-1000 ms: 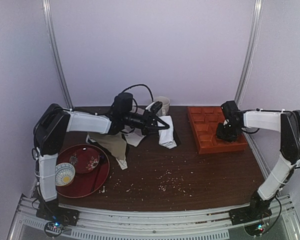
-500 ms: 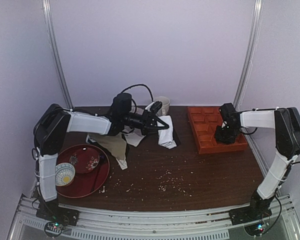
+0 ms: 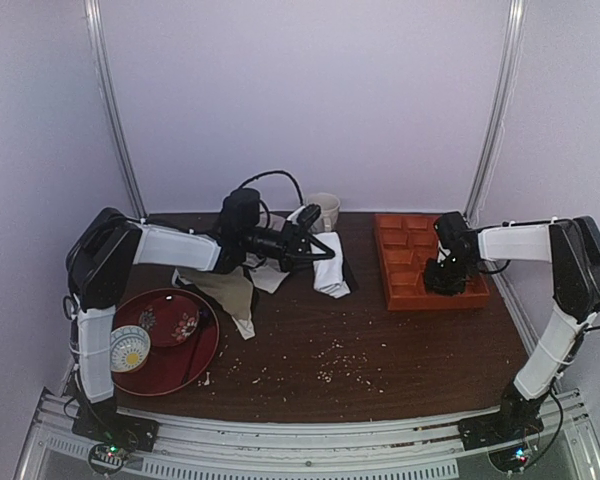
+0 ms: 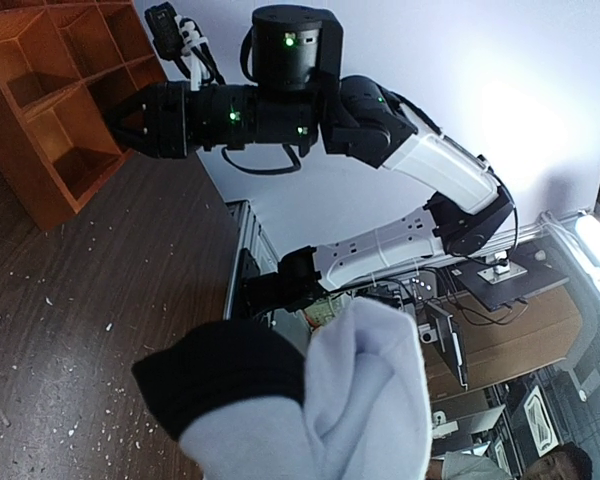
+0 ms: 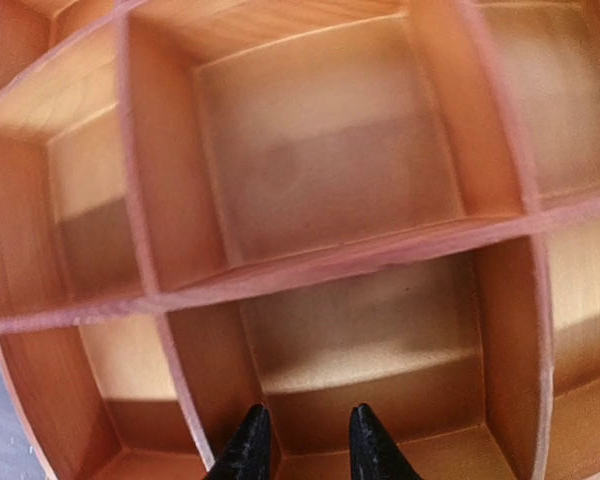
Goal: Roll the underwear
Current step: Move the storage box to the center of the board.
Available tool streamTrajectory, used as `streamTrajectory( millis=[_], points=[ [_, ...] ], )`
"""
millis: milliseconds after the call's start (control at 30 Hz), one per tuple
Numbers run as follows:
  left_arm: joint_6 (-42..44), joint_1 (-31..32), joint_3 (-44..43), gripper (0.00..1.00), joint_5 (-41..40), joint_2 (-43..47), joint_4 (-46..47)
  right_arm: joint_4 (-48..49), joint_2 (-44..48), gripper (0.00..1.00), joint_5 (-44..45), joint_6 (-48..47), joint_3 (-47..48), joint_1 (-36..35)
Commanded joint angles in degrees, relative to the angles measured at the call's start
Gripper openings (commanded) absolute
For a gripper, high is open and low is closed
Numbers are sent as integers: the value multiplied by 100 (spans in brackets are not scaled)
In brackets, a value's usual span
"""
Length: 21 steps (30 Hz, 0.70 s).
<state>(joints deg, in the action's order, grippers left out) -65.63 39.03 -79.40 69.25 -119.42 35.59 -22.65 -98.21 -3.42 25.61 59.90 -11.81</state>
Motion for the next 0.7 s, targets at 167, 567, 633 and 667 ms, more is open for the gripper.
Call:
streamTrajectory(
  millis=[167,567,633,667],
  points=[
    [47,-109,201,0,194,237,389,-176,373,26,-217,550,-398,-1135],
    [636,-158,266,0,718,375,-256,173,270,25,-236,1267,-617,-2397],
    [747,-159,237,0,867,371,-374,178,352,27,-217,1301,-666,-2522],
    [834,-161,221,0,920,367,-492,196,427,27,-182,1313,-703,-2541]
  ],
)
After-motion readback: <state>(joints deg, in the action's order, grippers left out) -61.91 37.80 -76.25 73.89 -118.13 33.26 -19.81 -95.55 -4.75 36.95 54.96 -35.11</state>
